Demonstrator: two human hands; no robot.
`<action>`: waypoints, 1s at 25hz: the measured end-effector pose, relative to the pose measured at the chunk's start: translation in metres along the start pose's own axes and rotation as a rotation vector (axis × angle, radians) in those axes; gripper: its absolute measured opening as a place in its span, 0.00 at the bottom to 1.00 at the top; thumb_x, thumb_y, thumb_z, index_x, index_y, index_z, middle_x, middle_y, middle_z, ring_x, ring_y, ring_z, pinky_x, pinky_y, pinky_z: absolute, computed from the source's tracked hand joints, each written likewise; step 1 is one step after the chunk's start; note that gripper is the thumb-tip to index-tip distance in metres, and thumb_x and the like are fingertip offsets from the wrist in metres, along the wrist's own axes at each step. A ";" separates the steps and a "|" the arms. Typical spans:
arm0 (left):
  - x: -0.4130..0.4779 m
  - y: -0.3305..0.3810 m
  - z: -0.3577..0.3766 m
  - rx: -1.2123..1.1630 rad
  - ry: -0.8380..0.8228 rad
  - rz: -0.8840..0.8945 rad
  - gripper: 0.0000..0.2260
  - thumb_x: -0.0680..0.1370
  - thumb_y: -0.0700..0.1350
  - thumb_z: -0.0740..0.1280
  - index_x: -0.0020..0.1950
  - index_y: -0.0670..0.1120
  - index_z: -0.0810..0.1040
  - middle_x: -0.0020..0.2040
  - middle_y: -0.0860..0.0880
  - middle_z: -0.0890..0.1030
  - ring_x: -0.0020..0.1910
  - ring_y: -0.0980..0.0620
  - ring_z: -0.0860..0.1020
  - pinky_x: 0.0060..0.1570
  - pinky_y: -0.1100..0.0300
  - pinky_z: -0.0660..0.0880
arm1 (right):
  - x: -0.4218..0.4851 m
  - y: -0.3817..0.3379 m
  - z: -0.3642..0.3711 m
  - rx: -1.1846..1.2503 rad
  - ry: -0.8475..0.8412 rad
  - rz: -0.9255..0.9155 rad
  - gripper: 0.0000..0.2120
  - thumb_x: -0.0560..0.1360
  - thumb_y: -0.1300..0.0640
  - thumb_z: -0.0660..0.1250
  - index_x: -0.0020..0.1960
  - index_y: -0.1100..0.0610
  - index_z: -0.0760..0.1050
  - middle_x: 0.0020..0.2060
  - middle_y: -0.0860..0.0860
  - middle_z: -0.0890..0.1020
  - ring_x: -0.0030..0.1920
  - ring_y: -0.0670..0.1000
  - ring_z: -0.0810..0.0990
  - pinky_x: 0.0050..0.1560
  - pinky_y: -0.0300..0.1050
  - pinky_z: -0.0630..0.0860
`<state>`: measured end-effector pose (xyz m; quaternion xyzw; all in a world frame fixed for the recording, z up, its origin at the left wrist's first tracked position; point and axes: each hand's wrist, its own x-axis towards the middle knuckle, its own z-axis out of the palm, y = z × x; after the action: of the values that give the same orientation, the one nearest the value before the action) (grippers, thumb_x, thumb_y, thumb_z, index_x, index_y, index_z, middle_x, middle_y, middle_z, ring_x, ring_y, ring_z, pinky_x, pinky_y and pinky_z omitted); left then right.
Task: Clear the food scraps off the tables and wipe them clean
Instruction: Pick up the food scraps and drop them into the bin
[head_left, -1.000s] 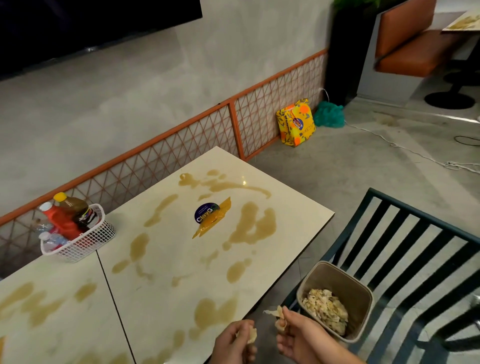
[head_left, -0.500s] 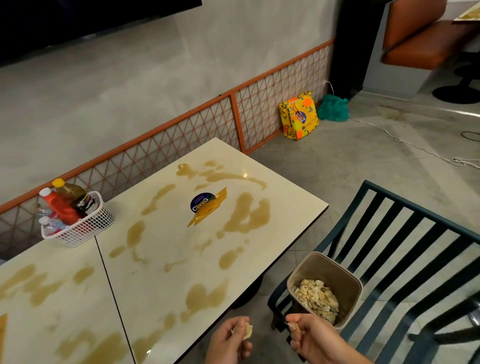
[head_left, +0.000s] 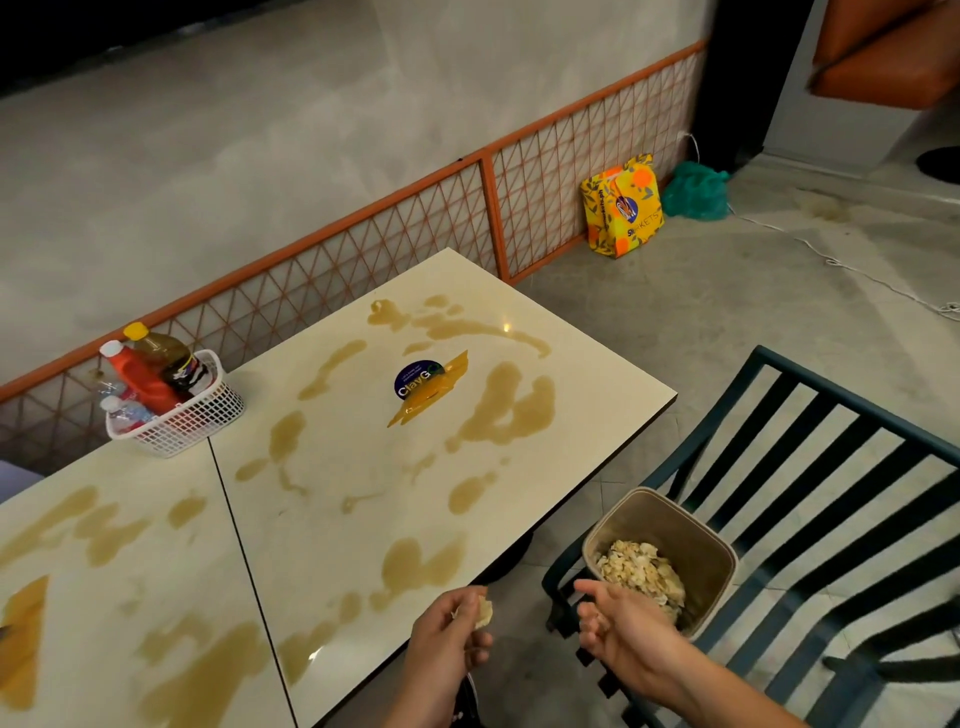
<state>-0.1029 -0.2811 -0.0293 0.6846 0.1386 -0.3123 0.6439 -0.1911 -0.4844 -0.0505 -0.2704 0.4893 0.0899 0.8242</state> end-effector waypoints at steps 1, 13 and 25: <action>0.000 0.002 0.000 -0.012 0.002 0.010 0.07 0.81 0.40 0.66 0.52 0.39 0.83 0.43 0.41 0.81 0.33 0.48 0.77 0.30 0.58 0.73 | 0.004 -0.002 0.000 -0.013 0.005 -0.005 0.14 0.87 0.61 0.50 0.62 0.66 0.71 0.30 0.56 0.71 0.28 0.50 0.66 0.25 0.42 0.67; 0.003 0.012 0.000 -0.020 0.013 0.011 0.08 0.81 0.41 0.65 0.53 0.41 0.83 0.46 0.42 0.80 0.34 0.50 0.77 0.32 0.59 0.73 | 0.036 -0.037 -0.026 0.306 0.050 -0.139 0.27 0.82 0.57 0.62 0.79 0.52 0.59 0.66 0.66 0.75 0.56 0.62 0.82 0.58 0.60 0.79; -0.013 0.012 0.049 0.521 -0.083 0.252 0.10 0.71 0.46 0.78 0.49 0.49 0.80 0.41 0.53 0.86 0.39 0.58 0.83 0.45 0.64 0.80 | -0.014 0.002 0.008 -0.123 -0.289 0.128 0.14 0.77 0.52 0.72 0.49 0.64 0.78 0.43 0.63 0.81 0.41 0.58 0.81 0.44 0.49 0.81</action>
<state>-0.1176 -0.3270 -0.0106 0.8254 -0.0592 -0.2826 0.4851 -0.1933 -0.4768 -0.0364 -0.2726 0.3758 0.2100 0.8605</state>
